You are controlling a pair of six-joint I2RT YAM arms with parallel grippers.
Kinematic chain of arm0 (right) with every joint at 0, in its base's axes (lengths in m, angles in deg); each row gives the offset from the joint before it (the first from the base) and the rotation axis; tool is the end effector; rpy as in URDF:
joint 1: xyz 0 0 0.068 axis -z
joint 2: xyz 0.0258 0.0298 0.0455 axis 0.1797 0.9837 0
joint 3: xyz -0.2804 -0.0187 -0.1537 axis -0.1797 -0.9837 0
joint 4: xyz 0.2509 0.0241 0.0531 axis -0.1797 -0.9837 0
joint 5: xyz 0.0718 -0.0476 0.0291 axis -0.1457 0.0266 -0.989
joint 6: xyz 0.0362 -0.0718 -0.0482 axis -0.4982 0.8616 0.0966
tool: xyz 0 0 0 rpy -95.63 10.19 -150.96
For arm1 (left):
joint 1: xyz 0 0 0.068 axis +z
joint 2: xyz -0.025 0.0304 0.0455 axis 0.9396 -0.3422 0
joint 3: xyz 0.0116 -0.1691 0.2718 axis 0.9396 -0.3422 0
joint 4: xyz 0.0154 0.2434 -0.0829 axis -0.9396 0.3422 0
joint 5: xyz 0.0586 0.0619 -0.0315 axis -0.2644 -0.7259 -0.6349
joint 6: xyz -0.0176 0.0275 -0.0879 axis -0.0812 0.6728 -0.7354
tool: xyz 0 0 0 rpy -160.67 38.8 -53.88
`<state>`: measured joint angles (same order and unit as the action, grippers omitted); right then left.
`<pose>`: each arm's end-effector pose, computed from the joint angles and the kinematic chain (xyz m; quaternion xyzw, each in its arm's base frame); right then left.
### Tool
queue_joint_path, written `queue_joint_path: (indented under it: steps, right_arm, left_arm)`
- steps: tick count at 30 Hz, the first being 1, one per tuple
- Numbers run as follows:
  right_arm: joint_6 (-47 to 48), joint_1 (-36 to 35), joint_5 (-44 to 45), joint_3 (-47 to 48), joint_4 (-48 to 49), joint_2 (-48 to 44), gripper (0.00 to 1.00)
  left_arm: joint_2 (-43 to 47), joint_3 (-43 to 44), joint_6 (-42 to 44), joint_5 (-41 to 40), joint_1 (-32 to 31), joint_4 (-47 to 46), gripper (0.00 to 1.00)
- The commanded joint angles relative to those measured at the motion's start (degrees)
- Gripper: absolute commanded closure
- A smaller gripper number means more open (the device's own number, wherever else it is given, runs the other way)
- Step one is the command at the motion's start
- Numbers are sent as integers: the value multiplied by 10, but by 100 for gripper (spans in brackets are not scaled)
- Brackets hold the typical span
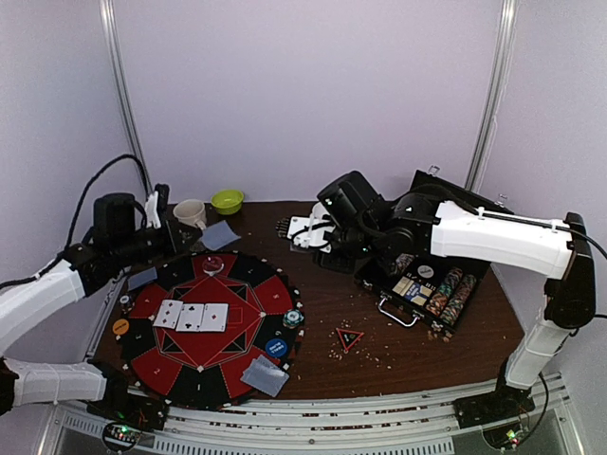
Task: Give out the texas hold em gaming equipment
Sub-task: Place the poker card in the community card area.
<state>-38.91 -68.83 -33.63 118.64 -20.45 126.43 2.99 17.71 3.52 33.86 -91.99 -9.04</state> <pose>0.2443 0.3547 0.3508 -0.5995 0.6547 -0.0265 0.4596 0.2179 -0.1131 0.3267 -0.0445 0.8180 -0.3852 0.4250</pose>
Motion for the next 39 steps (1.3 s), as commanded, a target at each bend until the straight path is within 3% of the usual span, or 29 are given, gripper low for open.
queue_joint_path:
  steps: [1, 5, 15, 22, 31, 34, 39]
  right_arm:
    - [-5, 2, 7, 0, 4, -19, 56]
    - [-5, 3, 6, -2, 2, -22, 56]
    - [-4, 2, 7, -1, 0, -25, 56]
    - [-3, 2, 8, -4, 2, -29, 56]
    - [-3, 3, 9, -5, 0, -35, 56]
    - [-3, 2, 10, -4, 0, -36, 56]
    - [-2, 3, 10, -9, 1, -41, 56]
  left_arm:
    - [17, -138, -226, -193, -80, -116, 100]
    - [22, -206, -318, -363, -182, -166, 100]
    - [-84, -212, -485, -514, -267, -149, 100]
    - [-173, -159, -558, -522, -313, -67, 100]
    - [-200, -143, -635, -509, -347, 3, 100]
    - [-210, -145, -636, -488, -350, -6, 91]
    - [-210, -138, -628, -434, -356, -8, 88]
